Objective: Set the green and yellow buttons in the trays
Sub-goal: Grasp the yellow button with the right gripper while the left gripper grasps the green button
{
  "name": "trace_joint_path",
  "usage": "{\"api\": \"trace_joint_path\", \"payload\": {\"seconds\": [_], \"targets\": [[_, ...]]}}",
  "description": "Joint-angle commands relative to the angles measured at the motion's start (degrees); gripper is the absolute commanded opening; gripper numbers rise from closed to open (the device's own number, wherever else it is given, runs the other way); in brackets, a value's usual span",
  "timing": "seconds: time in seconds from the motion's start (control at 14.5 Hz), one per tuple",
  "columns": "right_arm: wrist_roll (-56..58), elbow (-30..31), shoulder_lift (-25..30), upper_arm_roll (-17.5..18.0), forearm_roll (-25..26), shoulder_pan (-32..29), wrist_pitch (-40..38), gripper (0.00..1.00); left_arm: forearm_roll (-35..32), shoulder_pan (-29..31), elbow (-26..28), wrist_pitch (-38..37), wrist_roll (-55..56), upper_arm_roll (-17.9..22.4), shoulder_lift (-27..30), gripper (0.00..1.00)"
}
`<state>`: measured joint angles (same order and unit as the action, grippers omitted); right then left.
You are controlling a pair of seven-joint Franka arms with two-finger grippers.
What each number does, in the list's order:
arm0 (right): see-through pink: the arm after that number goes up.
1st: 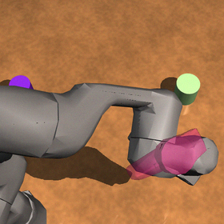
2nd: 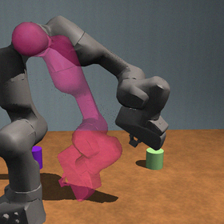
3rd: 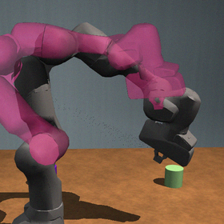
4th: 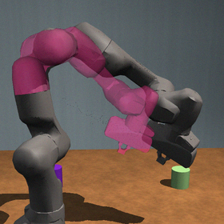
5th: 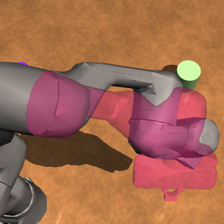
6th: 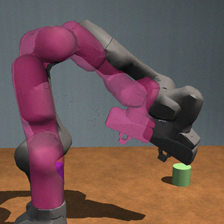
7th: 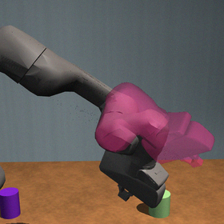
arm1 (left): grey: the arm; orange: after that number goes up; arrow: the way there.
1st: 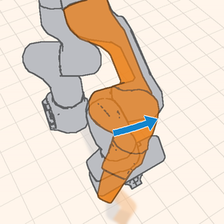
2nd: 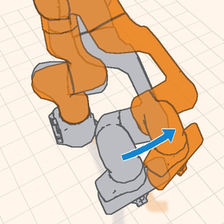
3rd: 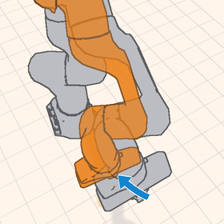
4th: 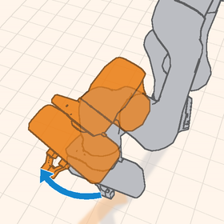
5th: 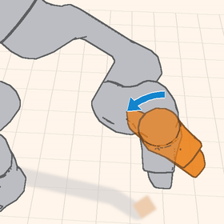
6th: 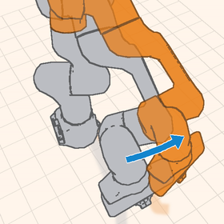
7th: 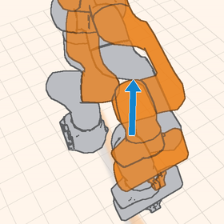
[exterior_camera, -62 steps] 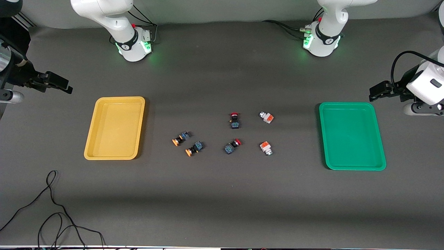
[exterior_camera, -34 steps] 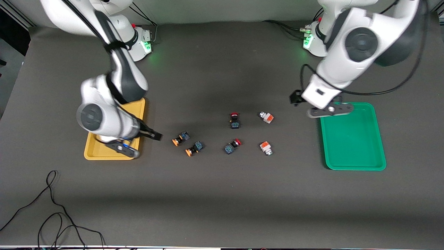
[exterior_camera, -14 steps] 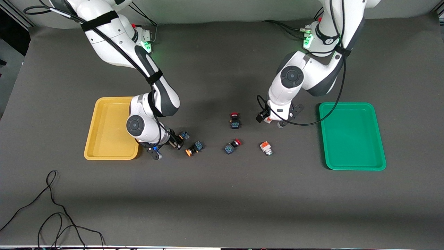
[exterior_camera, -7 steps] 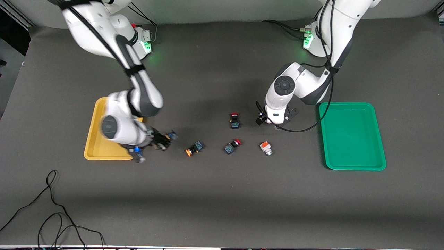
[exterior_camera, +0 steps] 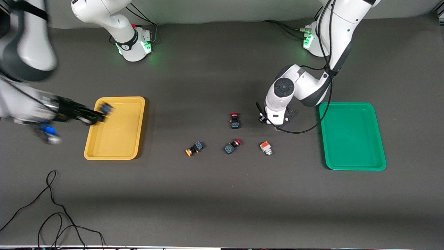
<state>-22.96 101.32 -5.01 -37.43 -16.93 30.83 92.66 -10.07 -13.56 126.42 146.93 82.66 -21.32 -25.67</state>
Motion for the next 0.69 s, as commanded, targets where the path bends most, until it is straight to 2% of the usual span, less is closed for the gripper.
{"api": "trace_joint_path", "payload": {"seconds": [0.0,0.14,0.28,0.48,0.62], "targets": [[9.48,1.77,-0.43,-4.22,2.43,1.08,0.94,0.00,-1.27,0.02,-1.08,-1.11,1.63,0.31,0.97,0.16],[14.24,3.60,-4.11,-6.07,2.43,0.90,6.19,0.00,-1.27,0.37,-4.76,-6.71,1.10,0.23,3.59,0.10],[16.87,9.48,-6.14,-6.25,2.34,0.82,16.36,0.00,-1.01,0.37,-12.65,-17.59,-0.73,-0.04,4.92,0.07],[25.39,14.77,-11.40,-6.25,1.20,-1.72,28.25,0.00,2.23,1.59,-22.07,-29.04,-11.08,-0.04,6.06,0.07],[28.21,14.78,-15.53,-6.25,-1.16,-2.26,31.08,0.00,5.74,4.49,-23.85,-33.36,-21.79,-0.04,8.95,0.07]]}}
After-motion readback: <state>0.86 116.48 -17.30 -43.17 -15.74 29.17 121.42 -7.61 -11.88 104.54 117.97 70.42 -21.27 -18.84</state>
